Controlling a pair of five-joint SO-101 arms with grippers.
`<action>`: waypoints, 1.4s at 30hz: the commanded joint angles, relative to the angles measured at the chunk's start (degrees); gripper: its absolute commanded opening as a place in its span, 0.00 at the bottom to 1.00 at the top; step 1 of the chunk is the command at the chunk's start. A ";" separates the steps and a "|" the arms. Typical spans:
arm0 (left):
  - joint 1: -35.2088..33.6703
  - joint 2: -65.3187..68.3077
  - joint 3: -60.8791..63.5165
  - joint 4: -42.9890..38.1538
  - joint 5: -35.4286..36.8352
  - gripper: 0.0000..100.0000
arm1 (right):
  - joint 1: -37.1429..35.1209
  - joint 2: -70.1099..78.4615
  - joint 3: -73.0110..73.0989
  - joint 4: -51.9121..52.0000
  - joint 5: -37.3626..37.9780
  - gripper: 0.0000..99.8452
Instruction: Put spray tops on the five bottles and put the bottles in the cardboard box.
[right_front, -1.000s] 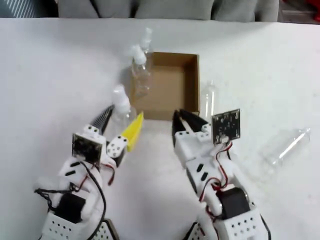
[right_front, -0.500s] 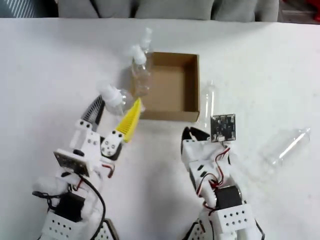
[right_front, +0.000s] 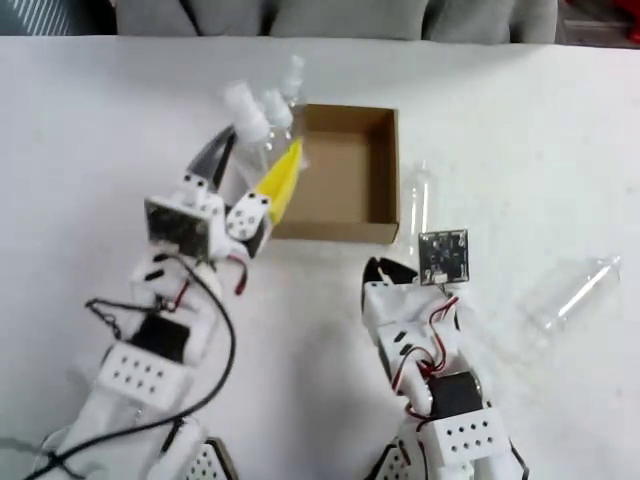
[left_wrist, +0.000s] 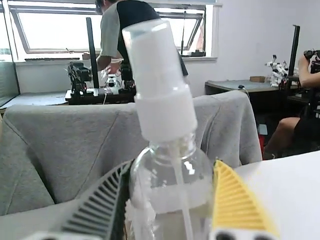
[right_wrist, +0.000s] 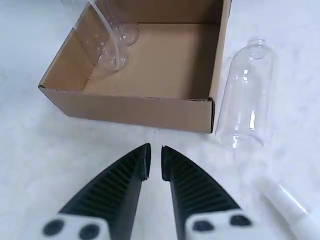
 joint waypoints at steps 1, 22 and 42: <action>0.22 6.90 -2.90 -7.38 0.09 0.02 | 0.48 -0.57 -0.62 -1.27 0.00 0.02; -3.91 43.47 -7.21 -31.65 3.78 0.02 | 0.31 -0.57 -0.62 -1.27 0.09 0.02; -4.09 48.92 -9.85 -31.56 4.92 0.02 | 0.22 -0.57 -0.62 -1.27 0.09 0.02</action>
